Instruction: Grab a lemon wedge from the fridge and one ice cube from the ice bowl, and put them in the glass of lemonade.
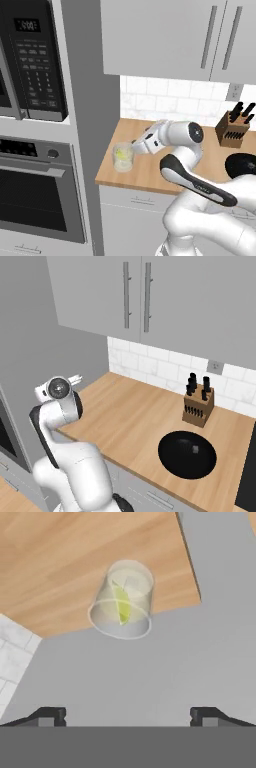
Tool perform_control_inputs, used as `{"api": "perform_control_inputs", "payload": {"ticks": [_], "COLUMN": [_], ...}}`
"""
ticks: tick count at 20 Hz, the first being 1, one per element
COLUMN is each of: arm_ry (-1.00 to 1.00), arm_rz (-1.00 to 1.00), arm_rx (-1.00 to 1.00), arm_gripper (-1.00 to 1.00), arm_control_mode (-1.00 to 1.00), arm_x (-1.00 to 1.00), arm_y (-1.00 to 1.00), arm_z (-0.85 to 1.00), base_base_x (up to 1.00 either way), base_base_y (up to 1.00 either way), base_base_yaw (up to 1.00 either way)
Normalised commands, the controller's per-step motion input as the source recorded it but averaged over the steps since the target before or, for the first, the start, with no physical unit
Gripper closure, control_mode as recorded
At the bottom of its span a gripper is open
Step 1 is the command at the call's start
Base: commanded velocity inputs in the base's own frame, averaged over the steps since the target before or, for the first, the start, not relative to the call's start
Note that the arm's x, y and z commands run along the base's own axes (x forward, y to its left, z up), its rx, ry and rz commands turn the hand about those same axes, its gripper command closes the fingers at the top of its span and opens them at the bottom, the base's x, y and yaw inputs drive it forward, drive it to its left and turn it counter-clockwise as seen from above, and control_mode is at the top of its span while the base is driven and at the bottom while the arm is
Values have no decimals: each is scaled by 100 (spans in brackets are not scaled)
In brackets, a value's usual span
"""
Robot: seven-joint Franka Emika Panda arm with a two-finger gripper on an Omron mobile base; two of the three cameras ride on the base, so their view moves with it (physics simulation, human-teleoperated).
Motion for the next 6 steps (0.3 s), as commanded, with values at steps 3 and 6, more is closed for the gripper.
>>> {"api": "perform_control_inputs", "payload": {"ticks": [3, 6], "arm_ry": [7, 20], "arm_rz": [0, 0], "arm_rx": [0, -4], "arm_gripper": [-100, -100], "arm_control_mode": [-100, -100], "arm_x": [-65, -75], "arm_y": [-32, -23], "arm_z": [89, 53], "base_base_x": [0, 0], "base_base_y": [0, 0], "base_base_yaw": [0, 0]}}
